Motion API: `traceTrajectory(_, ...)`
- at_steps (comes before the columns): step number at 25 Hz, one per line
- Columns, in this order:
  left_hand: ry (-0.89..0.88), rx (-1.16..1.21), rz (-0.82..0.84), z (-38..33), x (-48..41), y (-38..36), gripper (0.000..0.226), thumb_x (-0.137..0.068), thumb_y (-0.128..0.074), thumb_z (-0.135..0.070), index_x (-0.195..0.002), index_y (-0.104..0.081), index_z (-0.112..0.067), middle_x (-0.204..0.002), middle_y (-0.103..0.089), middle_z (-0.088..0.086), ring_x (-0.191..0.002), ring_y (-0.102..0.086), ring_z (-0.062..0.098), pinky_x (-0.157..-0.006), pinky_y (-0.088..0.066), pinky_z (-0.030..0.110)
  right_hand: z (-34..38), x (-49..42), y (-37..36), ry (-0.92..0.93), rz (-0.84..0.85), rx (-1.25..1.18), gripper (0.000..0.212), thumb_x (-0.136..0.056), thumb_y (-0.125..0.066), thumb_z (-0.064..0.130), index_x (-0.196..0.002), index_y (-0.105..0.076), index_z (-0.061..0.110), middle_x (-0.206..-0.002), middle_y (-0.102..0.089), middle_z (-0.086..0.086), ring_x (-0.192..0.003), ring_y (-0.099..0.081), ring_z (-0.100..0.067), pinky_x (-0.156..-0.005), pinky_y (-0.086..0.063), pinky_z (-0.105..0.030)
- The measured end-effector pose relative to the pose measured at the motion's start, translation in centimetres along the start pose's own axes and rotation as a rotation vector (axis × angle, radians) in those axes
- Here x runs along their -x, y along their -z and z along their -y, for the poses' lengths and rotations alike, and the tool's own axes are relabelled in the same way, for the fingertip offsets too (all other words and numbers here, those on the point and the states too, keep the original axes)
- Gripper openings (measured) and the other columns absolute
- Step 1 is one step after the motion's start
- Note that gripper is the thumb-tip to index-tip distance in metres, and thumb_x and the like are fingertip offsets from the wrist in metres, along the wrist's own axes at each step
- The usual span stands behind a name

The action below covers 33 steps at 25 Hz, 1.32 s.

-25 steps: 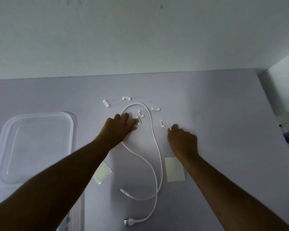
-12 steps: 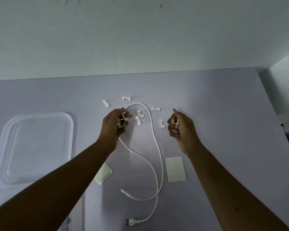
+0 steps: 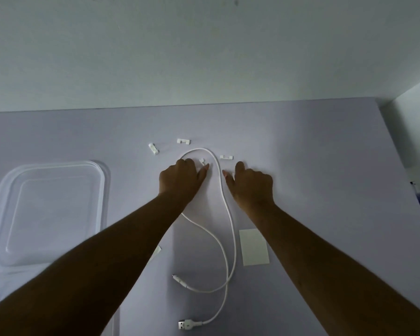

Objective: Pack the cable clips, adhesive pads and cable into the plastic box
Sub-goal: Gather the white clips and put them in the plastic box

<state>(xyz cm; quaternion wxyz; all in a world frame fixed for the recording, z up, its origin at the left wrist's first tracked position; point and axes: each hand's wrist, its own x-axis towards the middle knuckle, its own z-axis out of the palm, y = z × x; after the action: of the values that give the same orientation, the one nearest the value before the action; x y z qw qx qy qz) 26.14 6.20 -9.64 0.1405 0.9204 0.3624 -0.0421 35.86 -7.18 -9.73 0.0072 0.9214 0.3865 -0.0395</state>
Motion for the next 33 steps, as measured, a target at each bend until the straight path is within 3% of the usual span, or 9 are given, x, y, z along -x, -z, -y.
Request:
traceTrajectory(4, -0.018, -0.246, -0.013, -0.8, -0.1, -1.1, 0.048, -0.099, -0.031, -0.047, -0.099, -0.059, -0.008, -0.093, -0.066, 0.01, -0.081, -0.068, 0.03, -0.058, -0.039, 0.029, -0.2, 0.9, -1.5, 0.101, -0.146, 0.214, 0.029, -0.084, -0.067, 0.042, -0.067, -0.061, 0.019, -0.048, -0.058, 0.001, -0.037, -0.055, -0.014, -0.04, -0.037, -0.017)
traceTrajectory(9, -0.178, -0.369, 0.023, -0.3, 0.2, -1.0, 0.027, -0.102, -0.028, -0.02, -0.101, -0.053, -0.008, -0.094, -0.063, 0.009, -0.083, -0.067, 0.029, -0.059, -0.043, 0.031, -0.9, 0.9, -1.3, 0.023, -0.122, 0.006, 0.033, -0.09, -0.06, 0.037, -0.065, -0.059, 0.015, -0.048, -0.057, 0.0, -0.039, -0.055, -0.017, -0.041, -0.033, -0.019)
traceTrajectory(11, -0.078, 0.013, 0.037, 0.5, 0.2, -0.4, 0.032, -0.103, -0.029, -0.027, -0.084, -0.051, -0.012, -0.077, -0.057, 0.005, -0.073, -0.064, 0.029, -0.061, -0.041, 0.032, -1.4, -0.1, -0.7, -0.237, 0.07, -0.775, 0.036, -0.098, -0.047, 0.031, -0.066, -0.051, 0.015, -0.052, -0.051, -0.001, -0.046, -0.047, -0.019, -0.043, -0.03, -0.021)
traceTrajectory(13, 0.19, 0.89, 0.126, 1.2, -0.1, 0.4, 0.037, -0.102, -0.033, -0.029, -0.071, -0.047, -0.014, -0.065, -0.048, 0.002, -0.056, -0.05, 0.021, -0.054, -0.038, 0.029, -1.7, -0.9, 0.6, -0.456, 0.313, -1.64, 0.036, -0.096, -0.042, 0.022, -0.061, -0.042, 0.016, -0.049, -0.041, 0.001, -0.044, -0.033, -0.016, -0.04, -0.024, -0.018)
traceTrajectory(15, 0.398, 1.7, 0.287, 1.9, 0.0, 1.5, 0.041, -0.098, -0.035, -0.026, -0.058, -0.042, -0.018, -0.055, -0.037, -0.003, -0.041, -0.033, 0.01, -0.038, -0.027, 0.02, -1.9, -1.4, 1.6, -0.455, 0.429, -2.023, 0.03, -0.09, -0.035, 0.02, -0.063, -0.046, 0.012, -0.051, -0.044, -0.001, -0.042, -0.035, -0.013, -0.04, -0.021, -0.017)
traceTrajectory(17, 0.389, 2.05, 0.439, 2.5, 0.1, 2.2, 0.041, -0.091, -0.035, -0.024, -0.051, -0.037, -0.02, -0.049, -0.032, -0.005, -0.038, -0.027, 0.007, -0.034, -0.019, 0.019, -1.6, -1.9, 2.0, -0.43, 0.452, -2.095, 0.032, -0.09, -0.035, 0.022, -0.064, -0.051, 0.011, -0.055, -0.048, -0.001, -0.043, -0.04, -0.012, -0.038, -0.024, -0.016)
traceTrajectory(23, 0.255, 2.187, 0.544, 3.7, -0.2, 3.9, 0.036, -0.083, -0.045, -0.029, -0.051, -0.046, -0.013, -0.056, -0.045, -0.001, -0.045, -0.041, 0.008, -0.036, -0.018, 0.016, -1.3, -3.5, 0.8, -0.284, 0.069, -1.231, 0.031, -0.099, -0.05, 0.023, -0.076, -0.059, 0.005, -0.061, -0.053, -0.011, -0.049, -0.042, -0.017, -0.048, -0.033, -0.028)
traceTrajectory(28, 0.361, 2.285, 0.563, 5.8, -0.7, 4.0, 0.046, -0.096, -0.032, -0.029, -0.057, -0.05, -0.012, -0.059, -0.05, -0.001, -0.041, -0.046, 0.006, -0.03, -0.023, 0.013, -2.0, -4.6, 0.2, -0.021, -0.022, -0.497, 0.03, -0.1, -0.042, 0.037, -0.097, -0.053, 0.01, -0.067, -0.056, -0.003, -0.056, -0.053, -0.022, -0.047, -0.03, -0.025)
traceTrajectory(33, 0.585, 2.127, 0.391, 7.5, -1.9, 4.2, 0.041, -0.096, -0.046, -0.031, -0.056, -0.044, -0.018, -0.05, -0.046, -0.007, -0.04, -0.045, 0.004, -0.027, -0.02, 0.012, -1.1, -4.8, -0.5, 0.149, -0.095, -0.036, 0.045, -0.098, -0.033, 0.052, -0.111, -0.048, 0.011, -0.07, -0.064, -0.006, -0.055, -0.058, -0.022, -0.048, -0.031, -0.025)
